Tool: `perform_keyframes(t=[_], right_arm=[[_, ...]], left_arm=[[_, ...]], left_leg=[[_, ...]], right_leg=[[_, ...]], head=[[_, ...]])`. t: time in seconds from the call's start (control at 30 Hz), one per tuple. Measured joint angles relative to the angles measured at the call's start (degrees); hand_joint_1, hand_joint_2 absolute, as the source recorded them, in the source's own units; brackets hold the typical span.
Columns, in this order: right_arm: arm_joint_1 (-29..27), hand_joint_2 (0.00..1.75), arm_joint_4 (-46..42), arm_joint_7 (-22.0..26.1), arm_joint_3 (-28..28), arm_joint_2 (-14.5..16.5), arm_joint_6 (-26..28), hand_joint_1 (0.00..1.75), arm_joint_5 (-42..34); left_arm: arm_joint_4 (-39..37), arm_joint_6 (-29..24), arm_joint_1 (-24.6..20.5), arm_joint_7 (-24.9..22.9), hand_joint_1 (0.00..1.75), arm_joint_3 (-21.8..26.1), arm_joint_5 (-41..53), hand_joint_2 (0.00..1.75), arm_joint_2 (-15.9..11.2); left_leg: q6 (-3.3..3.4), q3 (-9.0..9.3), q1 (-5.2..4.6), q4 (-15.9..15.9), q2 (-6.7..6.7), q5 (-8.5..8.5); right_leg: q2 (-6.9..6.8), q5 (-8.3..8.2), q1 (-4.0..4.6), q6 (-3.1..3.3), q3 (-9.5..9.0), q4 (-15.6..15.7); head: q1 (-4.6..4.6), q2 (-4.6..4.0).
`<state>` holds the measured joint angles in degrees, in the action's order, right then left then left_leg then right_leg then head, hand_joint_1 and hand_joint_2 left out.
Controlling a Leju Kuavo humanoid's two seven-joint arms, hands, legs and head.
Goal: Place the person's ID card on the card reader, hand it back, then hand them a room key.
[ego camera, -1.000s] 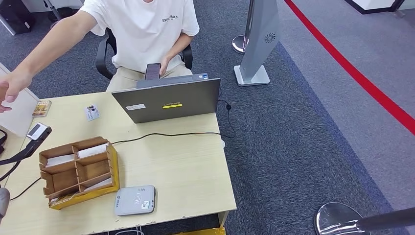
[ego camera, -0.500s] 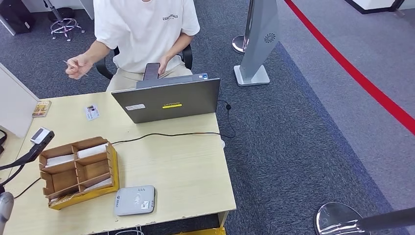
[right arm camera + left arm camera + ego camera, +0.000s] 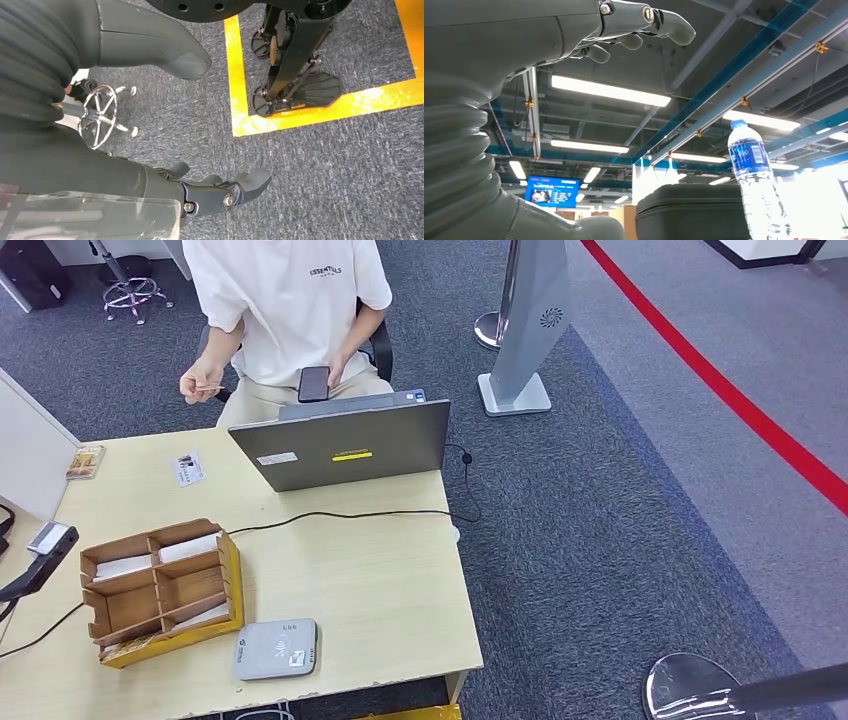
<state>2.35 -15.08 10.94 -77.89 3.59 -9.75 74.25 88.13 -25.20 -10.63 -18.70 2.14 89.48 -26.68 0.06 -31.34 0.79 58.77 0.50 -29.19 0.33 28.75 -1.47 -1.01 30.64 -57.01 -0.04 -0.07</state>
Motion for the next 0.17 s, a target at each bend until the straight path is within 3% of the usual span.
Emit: perform_keyframes(t=[0.17], right_arm=[[-0.01,1.75,-0.17,-0.19,-0.05,-0.05,-0.02,0.0,-0.09]], left_arm=[[0.0,0.42,0.57,-0.52,0.0,0.85,0.0,1.75,-0.15]], left_leg=[[0.0,-0.02,0.01,0.0,0.0,0.0]], right_leg=[[0.0,0.0,0.0,0.0,0.0,-0.01]], head=[[0.02,0.0]])
